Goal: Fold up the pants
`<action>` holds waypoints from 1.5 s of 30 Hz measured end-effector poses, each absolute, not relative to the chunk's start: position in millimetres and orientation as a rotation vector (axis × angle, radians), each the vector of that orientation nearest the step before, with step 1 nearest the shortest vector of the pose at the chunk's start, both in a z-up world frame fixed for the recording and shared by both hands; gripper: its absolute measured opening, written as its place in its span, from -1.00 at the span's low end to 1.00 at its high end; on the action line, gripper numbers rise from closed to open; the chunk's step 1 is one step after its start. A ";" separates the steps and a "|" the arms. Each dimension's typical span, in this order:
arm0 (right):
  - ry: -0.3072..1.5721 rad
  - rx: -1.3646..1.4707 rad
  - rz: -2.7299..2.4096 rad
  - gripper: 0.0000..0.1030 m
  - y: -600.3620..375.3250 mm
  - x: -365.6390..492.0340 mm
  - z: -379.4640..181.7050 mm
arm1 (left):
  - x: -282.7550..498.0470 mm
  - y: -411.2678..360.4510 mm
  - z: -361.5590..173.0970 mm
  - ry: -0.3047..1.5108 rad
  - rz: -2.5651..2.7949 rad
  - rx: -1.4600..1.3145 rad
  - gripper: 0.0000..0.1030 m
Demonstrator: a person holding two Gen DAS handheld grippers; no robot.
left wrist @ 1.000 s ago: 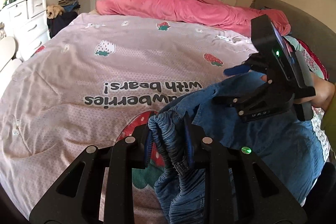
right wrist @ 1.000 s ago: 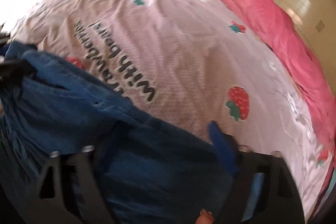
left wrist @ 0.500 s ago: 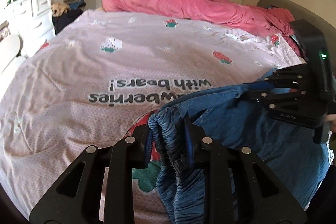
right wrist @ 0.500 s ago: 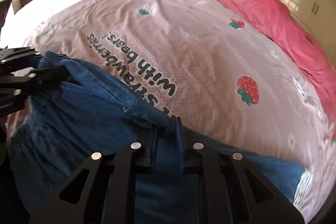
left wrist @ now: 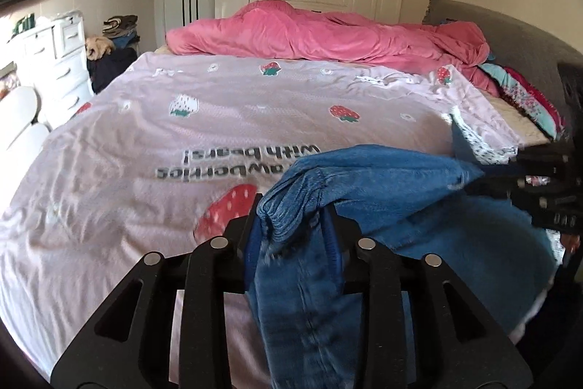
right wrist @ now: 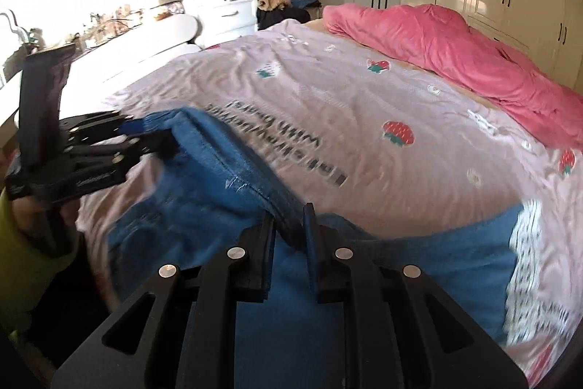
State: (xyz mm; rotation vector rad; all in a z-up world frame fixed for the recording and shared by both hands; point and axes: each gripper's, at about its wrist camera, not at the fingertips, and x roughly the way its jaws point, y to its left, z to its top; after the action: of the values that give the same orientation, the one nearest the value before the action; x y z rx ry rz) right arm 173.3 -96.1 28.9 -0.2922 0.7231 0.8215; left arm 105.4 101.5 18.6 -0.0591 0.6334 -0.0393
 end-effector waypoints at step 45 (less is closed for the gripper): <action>0.892 -0.199 0.902 -0.66 -113.4 48.0 -43.7 | 55.7 118.6 -31.4 0.896 -0.167 -0.560 -0.32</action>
State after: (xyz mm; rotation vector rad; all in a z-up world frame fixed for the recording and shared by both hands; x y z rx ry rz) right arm 48.0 -113.4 -43.7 -0.1991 0.8921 0.9024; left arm 55.7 118.6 -31.4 -0.5601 0.8962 -0.1669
